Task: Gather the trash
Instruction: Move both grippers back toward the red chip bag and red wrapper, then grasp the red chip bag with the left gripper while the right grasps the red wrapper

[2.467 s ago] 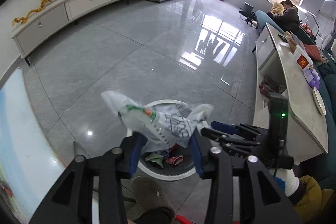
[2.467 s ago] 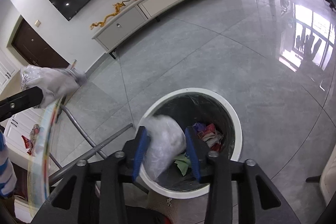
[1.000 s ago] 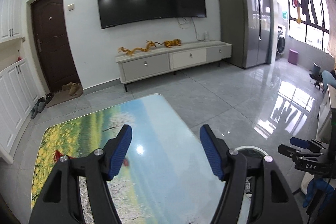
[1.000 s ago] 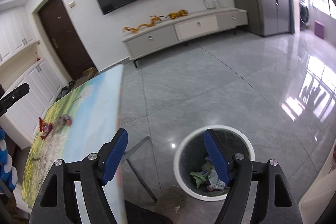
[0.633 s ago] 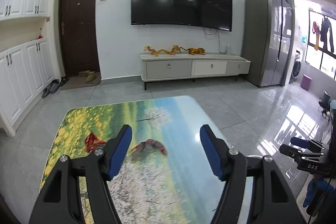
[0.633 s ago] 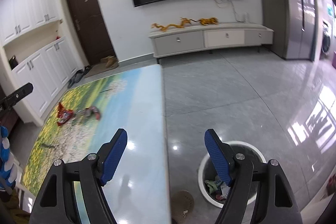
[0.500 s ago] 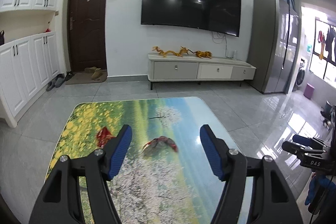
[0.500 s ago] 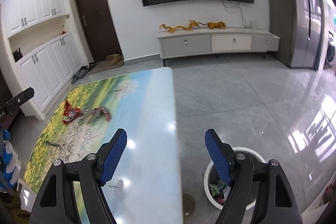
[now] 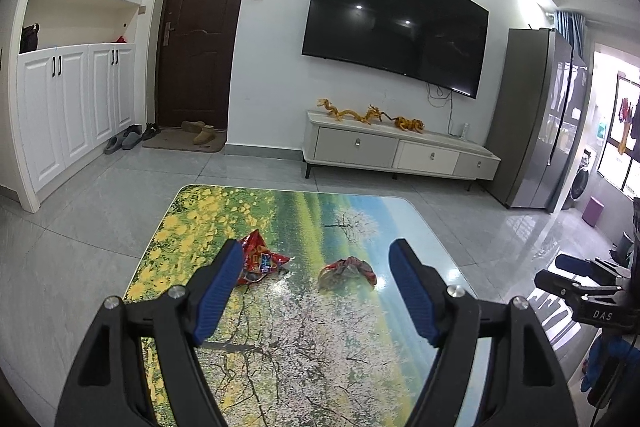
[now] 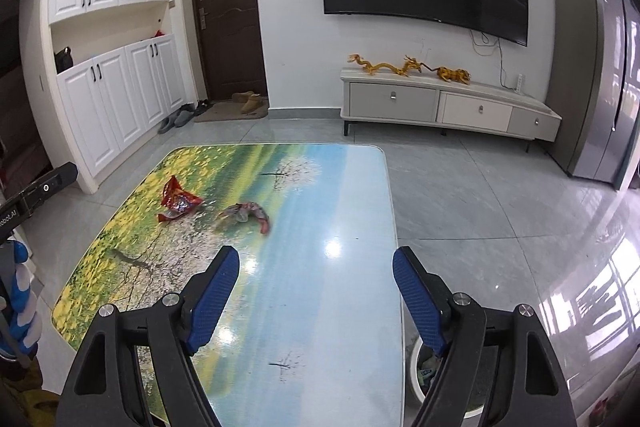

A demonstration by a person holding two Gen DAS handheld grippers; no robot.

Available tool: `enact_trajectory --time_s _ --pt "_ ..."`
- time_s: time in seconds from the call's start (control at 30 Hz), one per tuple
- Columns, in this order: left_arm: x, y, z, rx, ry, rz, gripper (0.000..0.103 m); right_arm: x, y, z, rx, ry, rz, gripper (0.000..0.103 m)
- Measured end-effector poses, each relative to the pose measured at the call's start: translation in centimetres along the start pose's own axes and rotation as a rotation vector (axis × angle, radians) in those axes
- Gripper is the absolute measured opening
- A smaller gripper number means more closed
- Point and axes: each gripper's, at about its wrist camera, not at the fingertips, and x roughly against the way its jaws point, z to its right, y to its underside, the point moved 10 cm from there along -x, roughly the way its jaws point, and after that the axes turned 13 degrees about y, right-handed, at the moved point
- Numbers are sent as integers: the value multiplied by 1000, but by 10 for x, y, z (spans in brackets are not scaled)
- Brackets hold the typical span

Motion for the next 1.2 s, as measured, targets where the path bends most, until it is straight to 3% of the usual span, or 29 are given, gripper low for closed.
enact_trajectory --time_s 0.33,0.7,1.03,1.2 --pt "7 4 -17 35 -28 1 74 -2 -6 -18 31 -13 9 78" --pt "-25 12 -28 44 -31 -60 74 -29 -4 -19 24 -33 -31 78" --pt "-67 17 -108 61 -99 -122 74 -85 -20 -45 96 -106 -71 78" --pt "-98 34 -134 82 -59 -199 75 -128 -21 -78 156 -190 -103 80"
